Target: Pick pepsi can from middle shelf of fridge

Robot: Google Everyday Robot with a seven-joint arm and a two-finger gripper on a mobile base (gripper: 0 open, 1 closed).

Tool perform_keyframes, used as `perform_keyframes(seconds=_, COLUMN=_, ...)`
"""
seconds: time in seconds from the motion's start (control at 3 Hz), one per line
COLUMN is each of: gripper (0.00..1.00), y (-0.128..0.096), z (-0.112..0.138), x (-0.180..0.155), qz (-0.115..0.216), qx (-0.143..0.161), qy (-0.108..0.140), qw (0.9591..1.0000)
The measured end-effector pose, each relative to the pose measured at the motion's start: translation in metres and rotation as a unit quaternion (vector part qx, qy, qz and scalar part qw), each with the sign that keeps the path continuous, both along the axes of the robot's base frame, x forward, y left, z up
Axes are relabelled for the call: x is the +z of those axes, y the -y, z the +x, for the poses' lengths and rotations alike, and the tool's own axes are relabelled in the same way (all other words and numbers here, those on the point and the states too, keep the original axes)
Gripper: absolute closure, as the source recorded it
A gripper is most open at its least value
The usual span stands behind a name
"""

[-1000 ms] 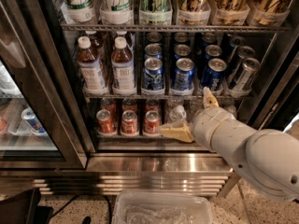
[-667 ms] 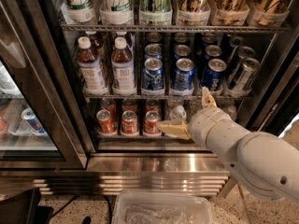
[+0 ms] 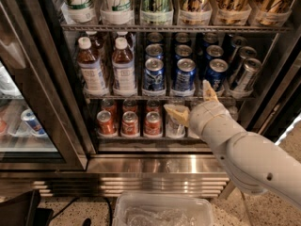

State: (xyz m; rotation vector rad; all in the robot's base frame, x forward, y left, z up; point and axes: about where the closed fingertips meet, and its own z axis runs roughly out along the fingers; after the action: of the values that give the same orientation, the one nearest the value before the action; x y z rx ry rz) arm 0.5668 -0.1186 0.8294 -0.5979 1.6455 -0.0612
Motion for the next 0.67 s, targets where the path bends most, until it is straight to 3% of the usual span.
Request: perform_keyframes(seconds=0.67, gripper=0.21, y=0.0100, z=0.0179, x=0.0004, qz=0.025, qx=-0.037, qy=0.035, qw=0.9984)
